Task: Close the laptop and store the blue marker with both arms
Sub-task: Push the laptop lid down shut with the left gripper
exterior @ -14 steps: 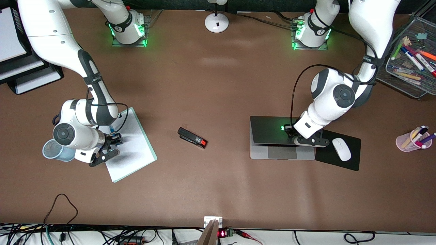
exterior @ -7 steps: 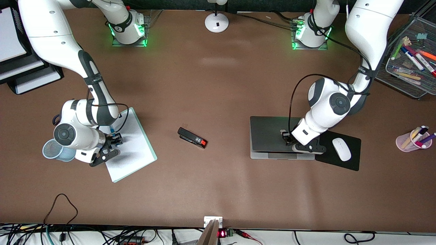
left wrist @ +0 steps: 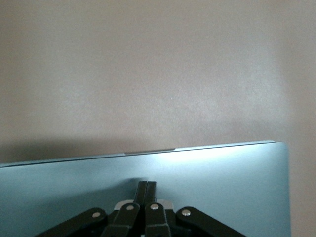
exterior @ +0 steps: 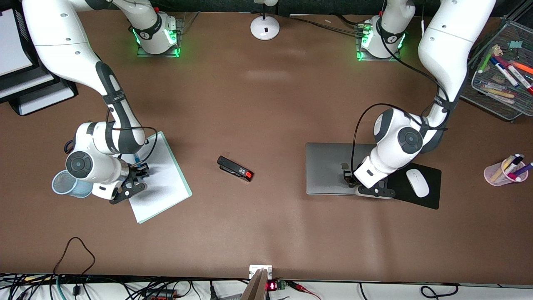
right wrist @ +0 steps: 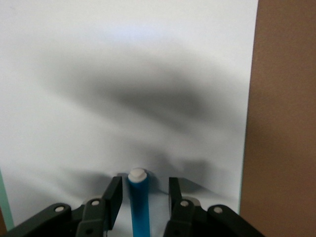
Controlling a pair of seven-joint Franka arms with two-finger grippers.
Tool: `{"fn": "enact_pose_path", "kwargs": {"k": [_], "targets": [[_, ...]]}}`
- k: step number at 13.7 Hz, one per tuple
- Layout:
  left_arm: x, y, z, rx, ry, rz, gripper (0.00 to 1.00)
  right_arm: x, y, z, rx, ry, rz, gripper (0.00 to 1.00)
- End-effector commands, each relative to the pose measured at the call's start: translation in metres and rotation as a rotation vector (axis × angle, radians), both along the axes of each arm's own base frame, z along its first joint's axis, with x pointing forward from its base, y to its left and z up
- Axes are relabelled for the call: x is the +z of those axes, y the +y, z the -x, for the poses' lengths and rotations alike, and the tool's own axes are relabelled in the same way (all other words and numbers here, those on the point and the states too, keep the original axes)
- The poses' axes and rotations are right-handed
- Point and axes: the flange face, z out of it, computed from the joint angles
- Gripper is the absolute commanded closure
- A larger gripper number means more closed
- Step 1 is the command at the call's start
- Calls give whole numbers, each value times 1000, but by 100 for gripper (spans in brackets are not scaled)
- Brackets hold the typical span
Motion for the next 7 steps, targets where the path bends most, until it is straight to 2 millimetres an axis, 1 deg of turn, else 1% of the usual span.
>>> {"fn": "enact_pose_path", "kwargs": {"k": [1, 4, 7], "targets": [[-15, -2, -6, -19, -17, -4, 100, -4, 0, -1, 2, -5, -4, 60], [-25, -3, -4, -35, -9, -17, 100, -3, 1, -2, 1, -7, -4, 65], [-30, -2, -3, -37, -2, -21, 100, -1, 1, -4, 1, -13, -4, 66]]}}
